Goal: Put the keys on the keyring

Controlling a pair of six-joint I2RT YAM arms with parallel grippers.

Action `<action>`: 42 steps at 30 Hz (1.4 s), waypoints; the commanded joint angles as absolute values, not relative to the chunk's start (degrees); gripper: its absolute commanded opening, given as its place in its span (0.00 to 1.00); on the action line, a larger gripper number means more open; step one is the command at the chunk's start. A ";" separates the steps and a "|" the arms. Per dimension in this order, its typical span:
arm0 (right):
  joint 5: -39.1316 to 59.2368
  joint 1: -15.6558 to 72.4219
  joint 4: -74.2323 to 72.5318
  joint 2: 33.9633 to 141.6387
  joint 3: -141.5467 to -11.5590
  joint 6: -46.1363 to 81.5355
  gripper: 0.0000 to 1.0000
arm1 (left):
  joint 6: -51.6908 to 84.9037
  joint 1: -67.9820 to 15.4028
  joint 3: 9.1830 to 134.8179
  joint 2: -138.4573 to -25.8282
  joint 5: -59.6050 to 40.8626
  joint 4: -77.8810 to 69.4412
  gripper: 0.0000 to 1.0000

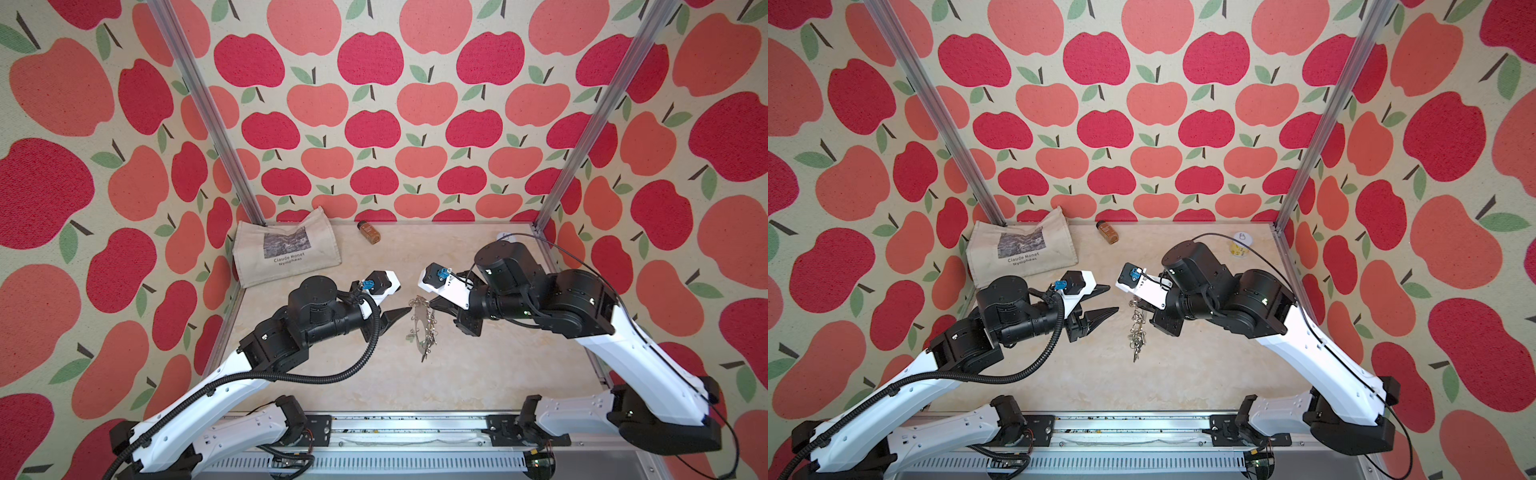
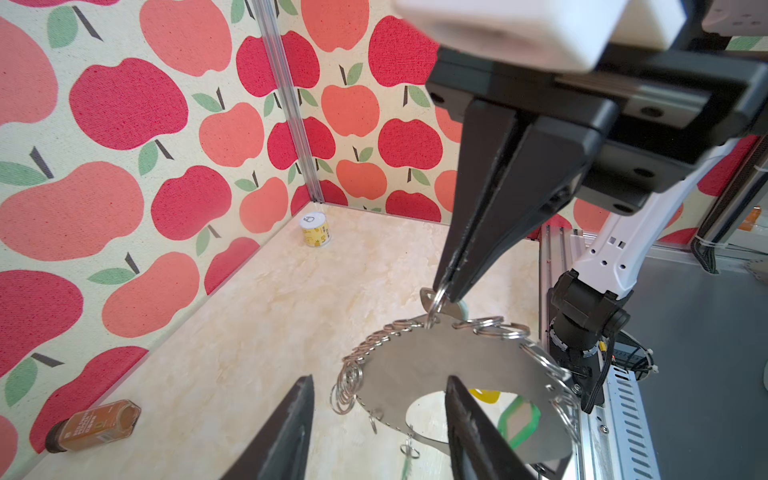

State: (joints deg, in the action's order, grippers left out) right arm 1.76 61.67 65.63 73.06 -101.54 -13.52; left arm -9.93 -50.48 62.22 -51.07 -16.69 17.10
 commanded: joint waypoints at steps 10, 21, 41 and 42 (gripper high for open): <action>12.17 55.99 60.42 73.41 -97.38 -9.71 0.00 | -1.03 -42.59 58.49 -53.41 -40.08 3.41 0.41; 16.58 54.10 59.72 75.32 -97.56 -9.77 0.00 | 1.46 -38.57 57.26 -56.86 -47.80 1.01 0.34; 19.67 52.03 59.24 77.31 -98.44 -10.29 0.00 | 0.99 -37.44 57.83 -61.03 -52.61 0.33 0.18; 19.77 51.98 59.24 77.32 -98.52 -10.30 0.00 | 0.90 -37.44 57.87 -61.10 -52.64 0.57 0.17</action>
State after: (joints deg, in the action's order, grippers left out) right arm 17.98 52.45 60.99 77.17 -97.51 -10.76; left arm 1.87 -37.56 57.23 -60.86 -50.43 0.43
